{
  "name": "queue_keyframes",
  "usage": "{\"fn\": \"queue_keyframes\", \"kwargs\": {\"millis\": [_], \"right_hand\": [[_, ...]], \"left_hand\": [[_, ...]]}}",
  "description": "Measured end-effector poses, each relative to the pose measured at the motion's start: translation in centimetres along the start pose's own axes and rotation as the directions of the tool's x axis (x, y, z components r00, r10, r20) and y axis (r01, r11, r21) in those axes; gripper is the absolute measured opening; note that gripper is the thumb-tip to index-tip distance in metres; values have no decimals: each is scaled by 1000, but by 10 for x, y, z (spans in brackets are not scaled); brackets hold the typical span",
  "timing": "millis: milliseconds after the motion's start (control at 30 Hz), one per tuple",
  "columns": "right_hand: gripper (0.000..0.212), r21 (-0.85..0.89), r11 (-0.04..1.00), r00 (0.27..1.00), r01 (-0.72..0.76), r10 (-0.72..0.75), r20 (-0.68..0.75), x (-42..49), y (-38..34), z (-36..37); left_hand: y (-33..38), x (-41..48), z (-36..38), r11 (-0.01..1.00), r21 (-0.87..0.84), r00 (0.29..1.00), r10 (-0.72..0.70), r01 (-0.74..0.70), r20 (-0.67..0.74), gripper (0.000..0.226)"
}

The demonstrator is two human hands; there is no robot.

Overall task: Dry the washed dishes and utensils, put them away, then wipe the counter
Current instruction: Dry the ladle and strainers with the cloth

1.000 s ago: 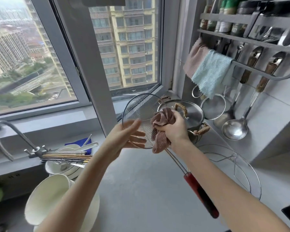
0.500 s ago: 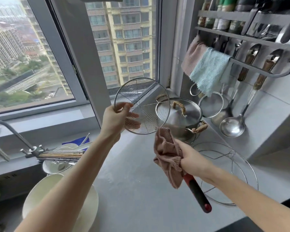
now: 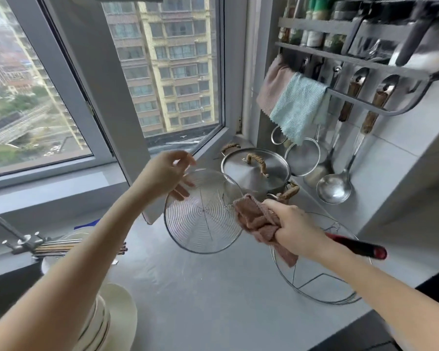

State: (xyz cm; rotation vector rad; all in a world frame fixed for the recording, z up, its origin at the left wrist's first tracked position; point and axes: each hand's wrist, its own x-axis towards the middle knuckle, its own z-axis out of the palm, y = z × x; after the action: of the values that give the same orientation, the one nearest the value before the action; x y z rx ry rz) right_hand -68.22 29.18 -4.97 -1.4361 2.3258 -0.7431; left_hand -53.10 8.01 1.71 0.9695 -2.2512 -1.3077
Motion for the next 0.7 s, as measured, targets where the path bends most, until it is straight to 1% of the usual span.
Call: {"fn": "queue_keyframes", "kwargs": {"millis": [33,67,100,133,167,200,267,300,333,367,400,433,467,500,533,567,600,633,667,700], "right_hand": [[19,-98,995,1000,20,-22,-17,-1,-1,-4],[17,-161,986,997,37,-46,-55,-1,-4,-8],[17,-206,977,994,51,-70,-82,-1,-6,-12],[22,-233,970,992,71,-92,-82,-1,-9,-14],[27,-244,966,992,85,-104,-65,-1,-10,-15],[30,-252,963,992,99,-114,-49,-1,-9,-15],[36,-313,944,992,108,-124,-30,2,-5,-18],[34,-350,930,992,108,-123,-21,3,-3,-23],[28,-370,924,994,97,-111,-17,5,-2,-28],[19,-363,927,994,92,-105,-18,7,-2,-34],[16,-347,934,995,88,-98,-11,10,-2,-39],[18,-348,934,996,84,-90,-2,14,-2,-42],[20,-359,929,995,88,-101,-19,16,-4,-44],[22,-363,924,984,119,-158,-81,18,-6,-45],[27,-360,918,952,165,-244,-187,17,-7,-46],[34,-359,909,893,211,-329,-307,14,-9,-46],[41,-352,907,812,230,-379,-445,9,-11,-43],[45,-349,911,726,219,-391,-566,4,-15,-39],[47,-346,920,668,186,-376,-642,1,-18,-32],[51,-357,921,655,158,-368,-660,0,-22,-23]], "left_hand": [[-1,1,2,998,61,1000,5,-7,22,20],[-3,1,4,984,173,998,23,-32,52,22],[-6,0,7,956,288,994,36,-63,100,23],[-10,-2,10,926,364,986,42,-99,162,27],[-13,-4,13,927,360,974,24,-106,225,32],[-15,-5,14,950,298,959,4,-92,283,35],[-20,-8,14,985,166,925,-19,-48,380,34],[-21,-11,15,986,162,905,-30,-43,424,34],[-22,-14,17,981,186,888,-31,-62,460,32],[-23,-16,19,969,225,879,-15,-105,476,26],[-25,-16,23,950,267,883,19,-162,468,18],[-25,-16,27,934,299,899,49,-196,435,8],[-26,-15,29,925,317,921,78,-209,381,7],[-26,-14,30,928,317,944,88,-193,317,10],[-26,-12,31,944,285,960,89,-166,264,11],[-26,-12,32,964,236,971,67,-122,230,11],[-27,-13,34,981,177,977,40,-77,208,11],[-27,-16,37,994,106,980,-5,-16,201,10],[-25,-19,42,999,8,975,-49,48,217,9],[-22,-22,48,991,-78,967,-84,106,241,9]]}}
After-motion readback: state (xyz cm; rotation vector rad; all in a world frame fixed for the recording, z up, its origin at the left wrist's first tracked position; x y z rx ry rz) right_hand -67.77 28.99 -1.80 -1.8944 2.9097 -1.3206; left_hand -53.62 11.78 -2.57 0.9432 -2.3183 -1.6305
